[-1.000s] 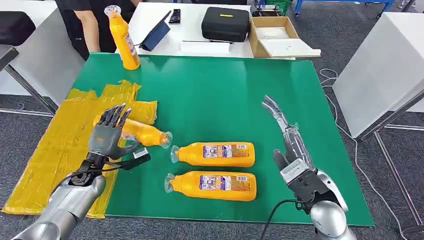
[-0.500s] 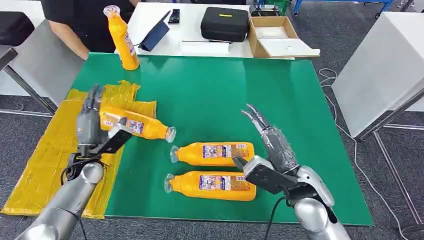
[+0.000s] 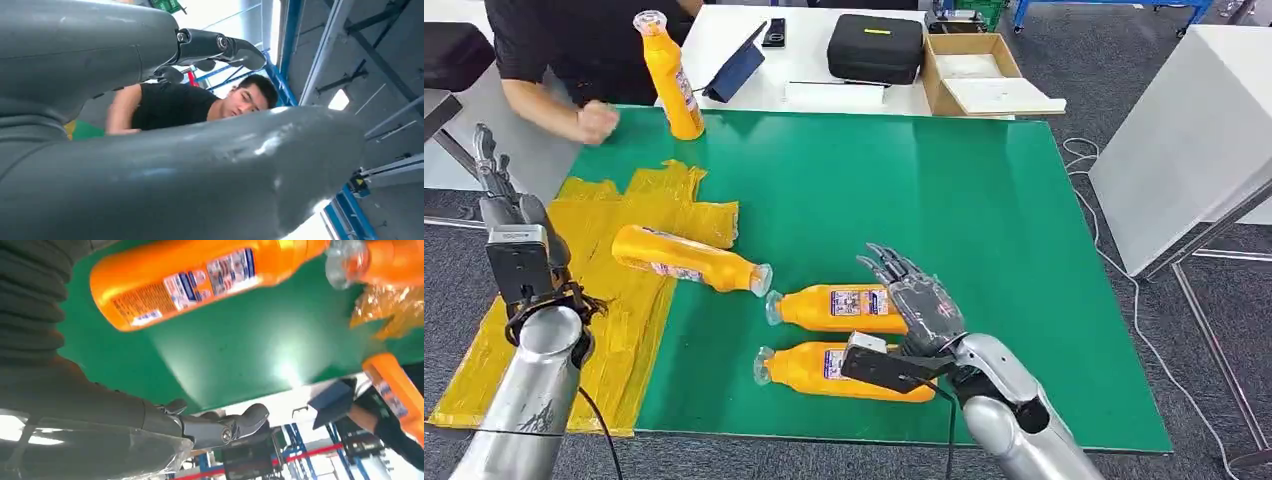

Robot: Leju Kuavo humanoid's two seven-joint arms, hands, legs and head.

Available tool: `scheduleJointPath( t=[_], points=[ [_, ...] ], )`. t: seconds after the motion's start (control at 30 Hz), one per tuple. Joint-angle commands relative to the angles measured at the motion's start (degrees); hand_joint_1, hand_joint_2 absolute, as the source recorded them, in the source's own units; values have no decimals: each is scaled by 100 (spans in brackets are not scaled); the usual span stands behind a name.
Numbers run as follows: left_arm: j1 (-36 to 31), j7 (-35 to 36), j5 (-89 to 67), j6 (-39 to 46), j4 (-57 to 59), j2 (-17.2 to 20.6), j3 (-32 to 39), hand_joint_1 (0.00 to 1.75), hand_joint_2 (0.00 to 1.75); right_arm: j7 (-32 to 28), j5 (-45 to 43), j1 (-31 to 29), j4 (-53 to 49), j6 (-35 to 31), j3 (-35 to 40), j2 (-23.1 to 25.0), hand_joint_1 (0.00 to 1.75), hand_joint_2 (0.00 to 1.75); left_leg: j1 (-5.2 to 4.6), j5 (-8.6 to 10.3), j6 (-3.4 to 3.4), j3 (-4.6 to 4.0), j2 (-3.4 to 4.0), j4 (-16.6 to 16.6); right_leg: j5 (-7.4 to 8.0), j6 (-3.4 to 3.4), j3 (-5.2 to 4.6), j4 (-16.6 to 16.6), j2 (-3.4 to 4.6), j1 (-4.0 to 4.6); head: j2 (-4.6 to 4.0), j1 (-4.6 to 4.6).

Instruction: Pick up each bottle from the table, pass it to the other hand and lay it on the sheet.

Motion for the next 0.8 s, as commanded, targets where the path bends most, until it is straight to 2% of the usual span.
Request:
scheduleJointPath(
  t=[0.03, 0.1, 0.13, 0.17, 0.3, 0.33, 0.47, 0.5, 0.6, 0.63, 0.67, 0.8],
  points=[
    [-375, 60, 52, 51, 422, -166, -156, 0, 0, 64, 2, -215, 444, 82, 543, -179, 0, 175, 11, -5, -29, 19, -24, 1, -5, -14, 24, -4, 2, 5, 0, 0],
    [-377, 54, 58, 56, 441, -165, -151, 0, 0, 75, -9, -198, 419, 75, 559, -191, 0, 175, 6, 0, -18, 10, -18, -2, -2, -8, 14, -5, -2, 3, 0, 0],
    [-377, 54, 58, 56, 441, -165, -151, 0, 0, 75, -9, -198, 419, 75, 559, -191, 0, 175, 16, -9, -45, 32, -35, 2, -10, -21, 40, -5, 3, 9, 0, 0],
    [-377, 54, 58, 56, 441, -165, -151, 0, 0, 75, -9, -198, 419, 75, 559, -191, 0, 175, 9, -4, -25, 16, -19, -1, -4, -12, 20, -4, 2, 5, 0, -2],
    [-311, 21, -11, 122, 404, -142, -129, 0, 0, 175, -66, -109, 226, -81, 565, -238, 0, 175, 9, -4, -24, 16, -17, 1, -4, -11, 19, -4, 3, 6, 0, 0],
    [-233, 16, -37, 138, 347, -137, -103, 0, 0, 248, -117, -6, 47, -229, 538, -272, 0, 175, 15, -10, -41, 30, -25, 3, -10, -19, 35, -3, 8, 9, 0, 0],
    [365, 23, -136, 239, -134, -112, 130, 0, 0, 562, -412, 846, -1070, -1166, 227, -413, 0, 175, 8, -9, -25, 24, -16, -5, -8, -11, 26, -9, 5, 5, 0, 0],
    [459, 27, -147, 242, -213, -120, 170, 0, 0, 635, -410, 965, -1263, -1224, 282, -504, 0, 175, 10, -18, -35, 41, -22, -10, -17, -15, 44, -14, 7, 5, 0, 0],
    [450, 28, -147, 242, -225, -127, 175, 0, 0, 642, -409, 971, -1282, -1229, 289, -524, 0, 175, 8, -14, -23, 18, -11, 0, -12, -10, 21, -5, 9, 4, 0, -2],
    [446, 16, -170, 251, -223, -128, 176, 0, 0, 673, -410, 972, -1264, -1248, 282, -512, 0, 175, 17, -33, -47, 46, -21, 6, -28, -21, 52, -2, 20, 8, 0, 0],
    [468, 4, -185, 274, -236, -119, 194, 0, 0, 683, -381, 997, -1289, -1269, 305, -514, 0, 175, 5, -9, -20, 2, -11, 1, -7, -8, 6, -1, 6, 2, 0, 0],
    [671, 24, -289, 282, -468, -200, 352, 0, 0, 1201, 281, 1368, -1606, -1300, 593, -459, 0, 175, 8, -9, -25, 6, -14, -1, -7, -13, 9, -6, 6, 4, 0, 2]
  ],
)
